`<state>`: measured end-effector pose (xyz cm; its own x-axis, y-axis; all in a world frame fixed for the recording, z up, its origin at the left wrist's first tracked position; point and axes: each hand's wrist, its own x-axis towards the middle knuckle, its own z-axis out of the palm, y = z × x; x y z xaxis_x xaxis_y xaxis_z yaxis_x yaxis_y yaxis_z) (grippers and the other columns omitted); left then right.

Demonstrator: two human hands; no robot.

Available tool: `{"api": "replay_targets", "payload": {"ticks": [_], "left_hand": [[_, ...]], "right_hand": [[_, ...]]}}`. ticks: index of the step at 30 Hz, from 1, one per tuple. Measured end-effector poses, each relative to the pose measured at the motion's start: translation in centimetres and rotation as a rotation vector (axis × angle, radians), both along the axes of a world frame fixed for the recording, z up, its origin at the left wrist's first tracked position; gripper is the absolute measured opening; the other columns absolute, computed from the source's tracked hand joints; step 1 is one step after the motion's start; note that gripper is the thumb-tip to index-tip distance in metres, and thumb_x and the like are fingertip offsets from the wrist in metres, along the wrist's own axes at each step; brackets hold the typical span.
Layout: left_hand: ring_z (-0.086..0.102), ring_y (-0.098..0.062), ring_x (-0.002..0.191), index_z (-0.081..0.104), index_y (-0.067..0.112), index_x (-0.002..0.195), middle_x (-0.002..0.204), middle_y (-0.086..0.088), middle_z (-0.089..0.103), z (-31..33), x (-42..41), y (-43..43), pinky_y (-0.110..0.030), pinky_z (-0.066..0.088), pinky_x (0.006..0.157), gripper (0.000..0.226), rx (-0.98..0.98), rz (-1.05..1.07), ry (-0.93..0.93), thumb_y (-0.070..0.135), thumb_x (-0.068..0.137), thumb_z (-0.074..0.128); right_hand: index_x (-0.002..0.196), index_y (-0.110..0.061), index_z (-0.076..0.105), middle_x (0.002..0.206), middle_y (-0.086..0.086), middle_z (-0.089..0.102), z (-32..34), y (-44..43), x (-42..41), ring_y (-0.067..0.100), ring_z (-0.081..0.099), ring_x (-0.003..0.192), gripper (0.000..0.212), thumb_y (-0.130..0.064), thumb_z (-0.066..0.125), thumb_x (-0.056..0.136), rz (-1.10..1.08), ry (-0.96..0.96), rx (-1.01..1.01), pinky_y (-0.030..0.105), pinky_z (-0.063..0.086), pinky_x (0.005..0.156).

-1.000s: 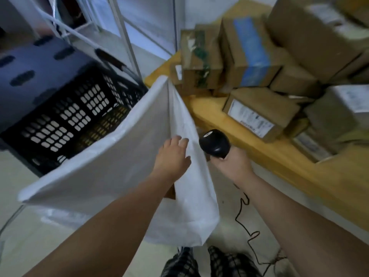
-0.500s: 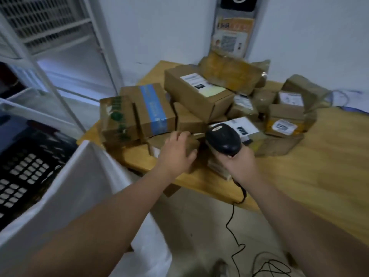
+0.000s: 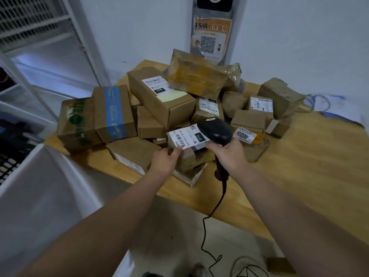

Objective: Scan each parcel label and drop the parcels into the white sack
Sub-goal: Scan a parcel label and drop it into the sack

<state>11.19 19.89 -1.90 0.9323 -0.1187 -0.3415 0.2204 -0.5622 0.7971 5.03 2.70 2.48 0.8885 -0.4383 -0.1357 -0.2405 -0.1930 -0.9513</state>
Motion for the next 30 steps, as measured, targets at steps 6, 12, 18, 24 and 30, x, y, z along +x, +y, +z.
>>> {"api": "replay_targets", "payload": {"ticks": [6, 12, 18, 24, 30], "left_hand": [[0.055, -0.024, 0.115, 0.058, 0.009, 0.13, 0.129, -0.01, 0.058, 0.3, -1.0, -0.2, -0.035, 0.044, 0.097, 0.049, -0.151, 0.082, 0.034, 0.043, 0.1, 0.04], [0.04, -0.021, 0.133, 0.027, 0.047, 0.145, 0.148, 0.004, 0.037, 1.8, -3.7, 0.4, -0.047, 0.037, 0.109, 0.092, -0.497, 0.07, 0.059, 0.07, 0.065, 0.066], [0.039, -0.022, 0.127, 0.039, 0.061, 0.13, 0.141, 0.001, 0.031, 4.1, -2.6, 2.9, -0.042, 0.043, 0.104, 0.076, -0.524, -0.079, -0.097, 0.044, 0.068, 0.079], [0.041, -0.022, 0.125, 0.034, 0.051, 0.138, 0.137, 0.0, 0.032, 7.0, -0.2, 3.1, -0.029, 0.045, 0.094, 0.081, -0.458, -0.299, -0.134, 0.03, 0.073, 0.078], [0.041, -0.022, 0.131, 0.014, 0.048, 0.144, 0.148, -0.001, 0.035, 6.4, 0.1, 0.6, -0.038, 0.044, 0.1, 0.111, -0.628, -0.172, -0.019, 0.04, 0.061, 0.088]], "right_hand": [[0.104, -0.023, 0.067, 0.091, -0.008, 0.067, -1.0, -0.1, 0.2, 0.017, 0.063, 0.099, 0.029, -0.026, 0.078, 0.077, -0.061, 0.034, 0.035, 0.028, 0.048, 0.077], [0.123, -0.013, 0.052, 0.106, -0.008, 0.064, -1.5, 2.0, -2.5, -0.004, 0.059, 0.094, 0.055, -0.015, 0.081, 0.076, -0.207, -0.17, 0.11, 0.013, 0.046, 0.077], [0.128, -0.014, 0.056, 0.112, -0.003, 0.066, -1.2, 1.6, -4.8, -0.008, 0.062, 0.097, 0.057, -0.013, 0.08, 0.076, -0.152, -0.223, 0.133, 0.011, 0.05, 0.082], [0.099, -0.026, 0.067, 0.09, -0.01, 0.074, 2.3, 1.1, -4.6, 0.005, 0.07, 0.09, 0.027, -0.005, 0.071, 0.083, -0.068, -0.261, 0.32, 0.027, 0.054, 0.078], [0.114, -0.014, 0.066, 0.096, -0.001, 0.071, 2.2, 2.3, -4.6, 0.011, 0.067, 0.088, 0.032, -0.012, 0.074, 0.083, -0.171, -0.247, 0.315, 0.028, 0.054, 0.072]]}}
